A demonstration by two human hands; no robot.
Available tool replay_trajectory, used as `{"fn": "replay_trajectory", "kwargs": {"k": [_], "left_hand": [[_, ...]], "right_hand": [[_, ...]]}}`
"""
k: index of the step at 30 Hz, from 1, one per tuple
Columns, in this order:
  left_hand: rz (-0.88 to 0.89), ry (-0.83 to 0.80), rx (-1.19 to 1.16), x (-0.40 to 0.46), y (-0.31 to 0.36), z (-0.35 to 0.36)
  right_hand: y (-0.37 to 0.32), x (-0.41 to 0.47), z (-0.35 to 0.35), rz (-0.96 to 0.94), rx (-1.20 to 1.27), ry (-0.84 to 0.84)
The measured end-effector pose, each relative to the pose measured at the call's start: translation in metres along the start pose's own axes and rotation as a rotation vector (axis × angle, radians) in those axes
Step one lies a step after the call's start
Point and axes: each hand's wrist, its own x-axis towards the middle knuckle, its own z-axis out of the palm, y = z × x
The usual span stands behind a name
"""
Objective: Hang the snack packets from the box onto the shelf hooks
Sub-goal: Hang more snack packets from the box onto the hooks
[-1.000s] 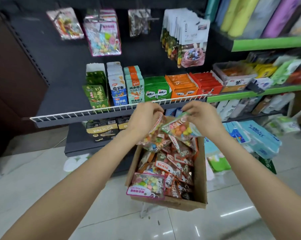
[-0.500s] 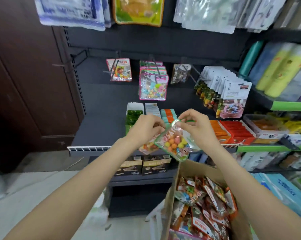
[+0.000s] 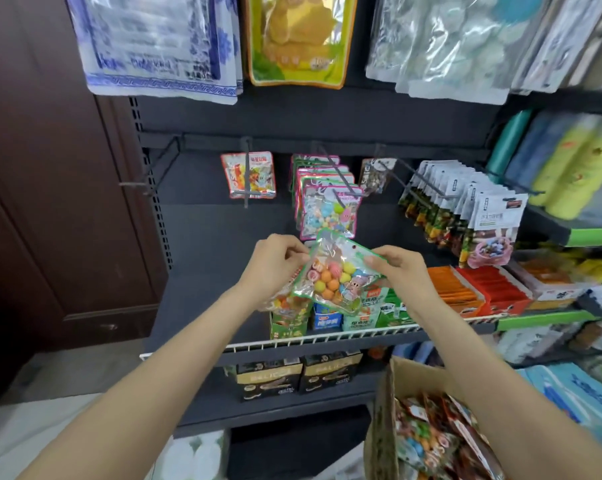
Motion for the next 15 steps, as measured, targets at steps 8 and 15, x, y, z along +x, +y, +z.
{"fn": "replay_trajectory", "kwargs": {"k": [8, 15], "left_hand": [[-0.067, 0.183, 0.213, 0.019, 0.002, -0.011], [-0.053, 0.204, 0.245, 0.025, 0.005, -0.013]], "right_hand": [[-0.018, 0.057, 0.015, -0.071, -0.082, 0.116], [-0.020, 0.081, 0.021, -0.149, -0.203, 0.199]]}}
